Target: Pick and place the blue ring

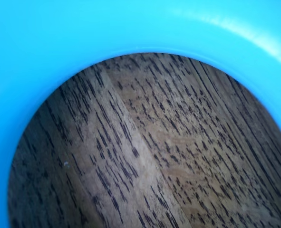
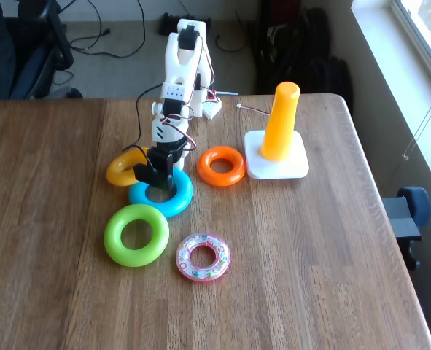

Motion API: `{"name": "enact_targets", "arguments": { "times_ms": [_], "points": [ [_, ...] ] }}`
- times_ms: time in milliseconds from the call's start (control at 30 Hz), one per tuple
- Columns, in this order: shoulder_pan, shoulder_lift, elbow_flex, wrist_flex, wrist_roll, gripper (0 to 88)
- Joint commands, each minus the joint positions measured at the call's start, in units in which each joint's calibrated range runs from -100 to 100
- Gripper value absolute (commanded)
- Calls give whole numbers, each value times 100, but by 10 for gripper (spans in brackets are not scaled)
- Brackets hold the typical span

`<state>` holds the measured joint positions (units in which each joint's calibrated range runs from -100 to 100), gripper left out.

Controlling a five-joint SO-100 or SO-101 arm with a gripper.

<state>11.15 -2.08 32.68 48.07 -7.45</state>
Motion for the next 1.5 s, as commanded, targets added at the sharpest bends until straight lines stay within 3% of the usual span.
{"name": "enact_targets", "arguments": {
  "times_ms": [0, 233, 633, 1333, 1467],
  "points": [
    [62, -826, -93, -18, -5, 18],
    [62, -1560, -66, 47, -5, 18],
    [12, -2177, -137, 1052, -5, 18],
    [-39, -4079, -137, 1181, -5, 18],
    [-416, -4329, -137, 1189, -5, 18]
  ]
}}
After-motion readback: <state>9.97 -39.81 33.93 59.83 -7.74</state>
